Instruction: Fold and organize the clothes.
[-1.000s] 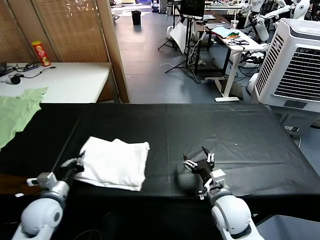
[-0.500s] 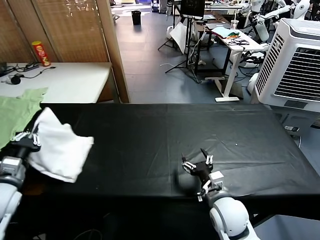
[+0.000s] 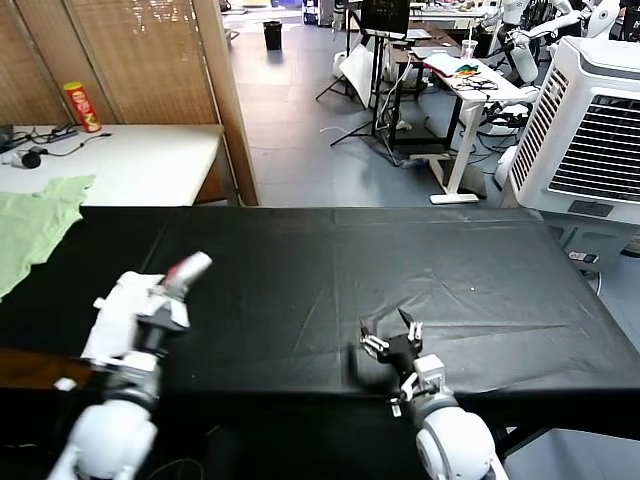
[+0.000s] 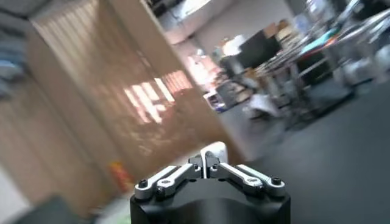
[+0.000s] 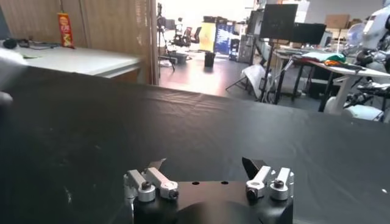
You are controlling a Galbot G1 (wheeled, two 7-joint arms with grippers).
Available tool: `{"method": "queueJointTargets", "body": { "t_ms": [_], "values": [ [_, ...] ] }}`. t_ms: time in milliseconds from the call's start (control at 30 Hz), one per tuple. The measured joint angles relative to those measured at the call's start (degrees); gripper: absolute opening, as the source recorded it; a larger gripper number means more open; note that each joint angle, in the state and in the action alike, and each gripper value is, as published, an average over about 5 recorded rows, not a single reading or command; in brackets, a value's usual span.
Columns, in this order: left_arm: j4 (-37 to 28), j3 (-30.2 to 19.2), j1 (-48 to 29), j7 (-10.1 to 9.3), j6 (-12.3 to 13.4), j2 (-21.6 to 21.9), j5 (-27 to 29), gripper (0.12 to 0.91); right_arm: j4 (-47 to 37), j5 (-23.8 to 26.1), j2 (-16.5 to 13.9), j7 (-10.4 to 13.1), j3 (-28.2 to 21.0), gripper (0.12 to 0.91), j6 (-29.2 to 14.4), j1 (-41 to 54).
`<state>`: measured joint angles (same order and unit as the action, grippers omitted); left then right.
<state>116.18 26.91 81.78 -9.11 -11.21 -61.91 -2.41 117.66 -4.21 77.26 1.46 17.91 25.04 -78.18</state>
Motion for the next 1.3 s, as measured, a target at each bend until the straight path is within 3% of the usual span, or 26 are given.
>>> {"method": "queueJointTargets", "body": {
  "t_ms": [100,233,433,533,800,1100,1200,1300],
  "values": [
    [-0.8,-5.5,-0.1,0.98,0.6,-2.5,-0.5,0.192,0.1,-2.5,-0.6,-0.1,-0.3,0.798,0.5,0.2],
    [-0.1,-9.9,-0.2,3.64,2.8,-3.7,-2.8,0.396,-0.1,-7.8,-1.0,0.0,-1.3,0.798,2.8,1.3],
    [1.6,-11.2,-0.5,6.17,6.3,-3.6,-7.1,0.711,-1.8,-17.6,-0.4,1.7,-4.4,0.798,7.0,5.2],
    [2.3,-10.5,-0.5,5.98,6.8,-3.4,-7.9,0.785,-4.1,-20.6,0.6,2.5,-7.5,0.798,8.3,8.6],
    [4.2,-7.0,1.3,5.31,9.7,-3.1,-7.6,0.798,-14.1,-24.8,4.6,3.0,-16.6,0.798,9.5,19.0],
    [6.5,-2.6,3.0,5.01,10.9,-3.1,-8.3,0.798,-23.4,-26.9,9.3,2.6,-22.1,0.794,10.3,25.8],
    [6.9,-1.1,3.4,4.92,11.1,-3.1,-8.6,0.798,-24.9,-26.8,10.3,2.0,-22.9,0.719,10.2,26.7],
    [7.2,0.0,3.9,4.88,11.4,-3.0,-8.7,0.798,-25.6,-26.5,10.7,1.8,-23.1,0.562,10.0,27.0]
  ]
}}
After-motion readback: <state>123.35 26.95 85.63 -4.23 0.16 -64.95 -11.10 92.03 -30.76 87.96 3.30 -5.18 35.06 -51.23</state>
